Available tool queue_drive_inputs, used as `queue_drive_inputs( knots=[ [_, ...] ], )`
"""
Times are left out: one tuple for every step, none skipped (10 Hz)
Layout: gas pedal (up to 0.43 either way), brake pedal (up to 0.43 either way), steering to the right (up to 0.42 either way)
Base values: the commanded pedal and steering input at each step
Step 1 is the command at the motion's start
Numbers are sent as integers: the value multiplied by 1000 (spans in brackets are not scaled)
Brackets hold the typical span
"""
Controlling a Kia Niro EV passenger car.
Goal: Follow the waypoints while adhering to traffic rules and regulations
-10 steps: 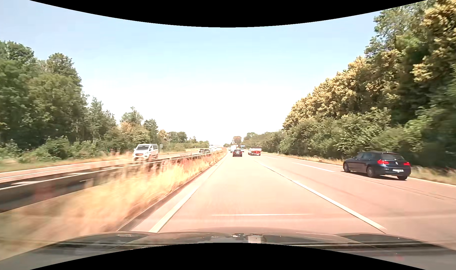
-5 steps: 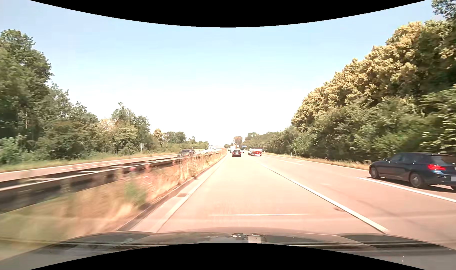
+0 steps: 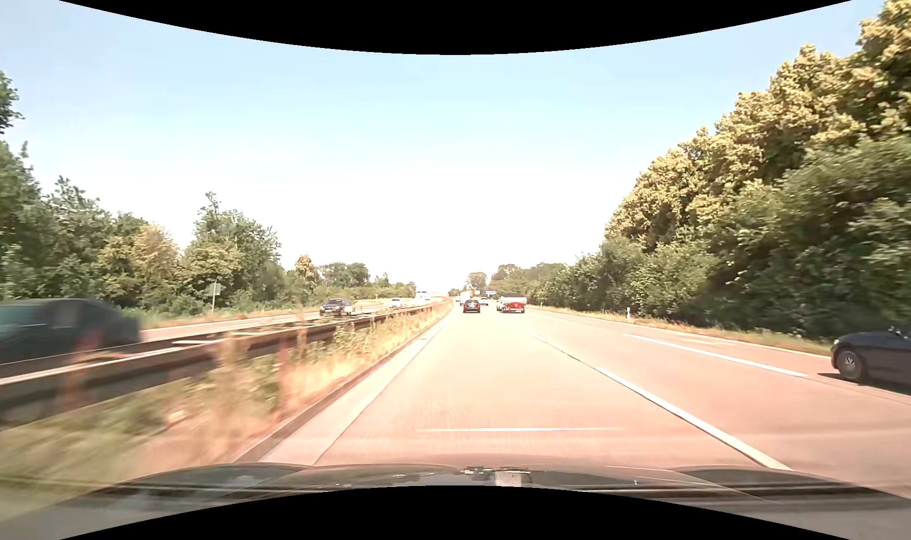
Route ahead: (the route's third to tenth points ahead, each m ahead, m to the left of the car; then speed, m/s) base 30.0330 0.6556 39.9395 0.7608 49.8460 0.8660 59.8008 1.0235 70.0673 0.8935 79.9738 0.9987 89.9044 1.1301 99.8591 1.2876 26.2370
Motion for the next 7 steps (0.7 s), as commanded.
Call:
queue_drive_inputs(
  knots=[
    [209, 0, -1],
    [209, 0, -1],
    [209, 0, -1],
    [209, 0, -1],
    [209, 0, -1],
    [220, 0, -1],
    [220, 0, -1]
  ],
)
